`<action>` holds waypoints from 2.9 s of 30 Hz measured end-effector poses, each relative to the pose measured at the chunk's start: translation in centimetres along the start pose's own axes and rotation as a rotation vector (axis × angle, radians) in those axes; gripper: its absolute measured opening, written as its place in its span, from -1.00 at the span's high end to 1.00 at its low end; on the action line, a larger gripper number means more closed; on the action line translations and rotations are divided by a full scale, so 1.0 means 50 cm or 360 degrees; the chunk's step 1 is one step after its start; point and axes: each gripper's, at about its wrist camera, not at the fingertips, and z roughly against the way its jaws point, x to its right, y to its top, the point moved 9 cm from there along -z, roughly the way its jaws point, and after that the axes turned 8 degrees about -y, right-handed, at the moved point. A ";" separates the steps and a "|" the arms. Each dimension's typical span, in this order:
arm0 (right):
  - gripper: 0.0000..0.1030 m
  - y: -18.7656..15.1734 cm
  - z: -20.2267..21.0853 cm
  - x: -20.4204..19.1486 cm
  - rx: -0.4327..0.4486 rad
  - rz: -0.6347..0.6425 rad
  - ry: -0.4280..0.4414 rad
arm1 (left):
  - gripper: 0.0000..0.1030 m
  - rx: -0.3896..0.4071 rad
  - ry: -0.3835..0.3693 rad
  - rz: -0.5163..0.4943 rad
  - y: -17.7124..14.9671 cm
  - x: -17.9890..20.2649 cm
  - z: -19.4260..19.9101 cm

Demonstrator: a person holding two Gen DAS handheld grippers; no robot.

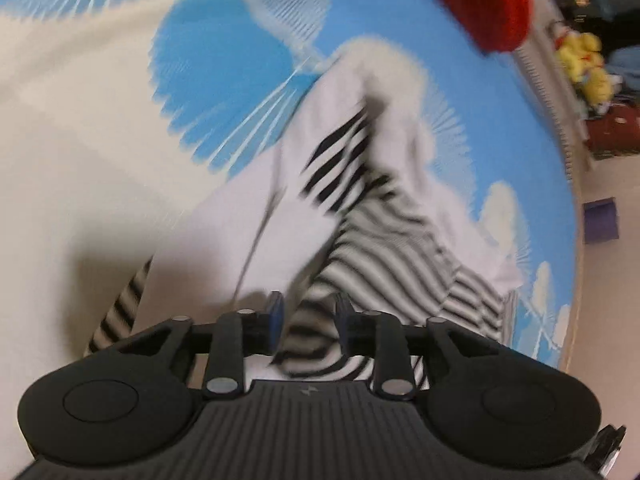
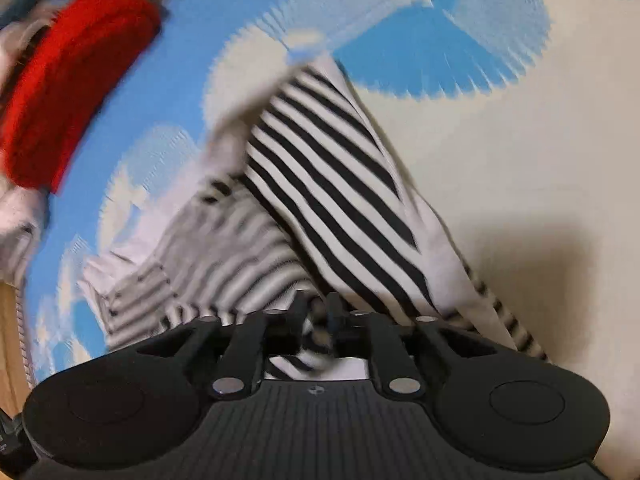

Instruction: Fold small clothes

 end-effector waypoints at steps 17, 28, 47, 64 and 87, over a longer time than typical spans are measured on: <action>0.96 0.006 -0.023 -0.002 0.0040 0.0137 -0.0155 | 0.90 -0.0035 0.0190 -0.0060 0.002 -0.027 -0.031; 0.45 0.026 0.063 -0.113 0.0412 0.0418 0.0172 | 0.78 0.0045 -0.0017 -0.0512 -0.002 0.082 -0.028; 0.36 0.010 0.211 0.002 0.0462 0.0358 0.0037 | 0.75 0.0254 0.0139 -0.0966 -0.040 0.121 0.157; 0.05 -0.275 0.270 0.295 0.0500 0.0388 -0.0074 | 0.29 0.0236 0.0159 -0.0624 -0.387 -0.194 0.283; -0.06 -0.352 0.136 0.337 0.0104 0.0321 -0.0245 | -0.14 -0.0018 0.0211 -0.0420 -0.405 -0.244 0.160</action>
